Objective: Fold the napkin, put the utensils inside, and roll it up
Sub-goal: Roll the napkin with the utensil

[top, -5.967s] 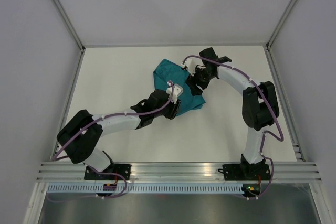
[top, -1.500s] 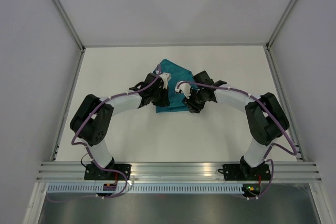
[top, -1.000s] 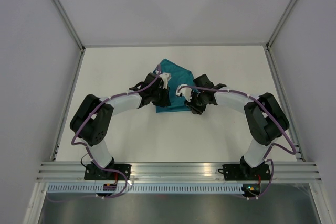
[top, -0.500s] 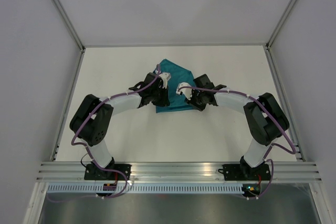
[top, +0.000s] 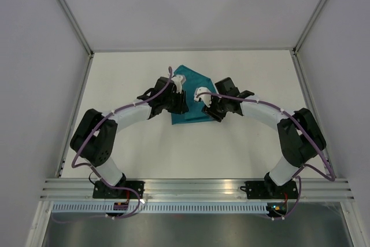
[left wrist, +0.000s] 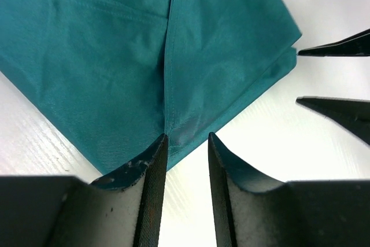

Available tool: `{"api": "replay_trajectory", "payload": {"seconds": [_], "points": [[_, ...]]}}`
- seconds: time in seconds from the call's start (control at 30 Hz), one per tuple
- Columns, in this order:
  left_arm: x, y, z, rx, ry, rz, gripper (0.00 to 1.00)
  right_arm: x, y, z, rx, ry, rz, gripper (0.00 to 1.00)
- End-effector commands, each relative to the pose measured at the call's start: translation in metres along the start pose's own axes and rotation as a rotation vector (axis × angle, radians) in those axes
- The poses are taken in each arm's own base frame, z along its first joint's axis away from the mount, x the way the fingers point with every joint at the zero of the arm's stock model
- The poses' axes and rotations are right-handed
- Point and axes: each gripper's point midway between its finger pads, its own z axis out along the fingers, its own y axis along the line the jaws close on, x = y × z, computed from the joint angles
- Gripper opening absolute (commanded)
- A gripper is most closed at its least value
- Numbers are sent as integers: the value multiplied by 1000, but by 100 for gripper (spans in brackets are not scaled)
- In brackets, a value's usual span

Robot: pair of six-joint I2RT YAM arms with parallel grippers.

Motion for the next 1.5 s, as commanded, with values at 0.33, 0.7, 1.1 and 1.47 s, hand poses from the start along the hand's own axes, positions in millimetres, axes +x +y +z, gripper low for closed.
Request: {"api": "replay_trajectory", "payload": {"seconds": [0.33, 0.7, 1.1, 1.47], "points": [[-95, 31, -89, -140, -360, -129, 42, -34, 10, 20, -104, -92, -247, 75], [-121, 28, -143, -169, -501, -111, 44, -32, 3, 55, -81, -57, -342, 75], [-115, 19, -148, -129, -489, -26, 41, -7, 2, 77, -122, 46, -389, 60], [-120, 5, -172, -77, -578, 79, 35, 12, 12, 82, -228, 149, -374, 41]]}}
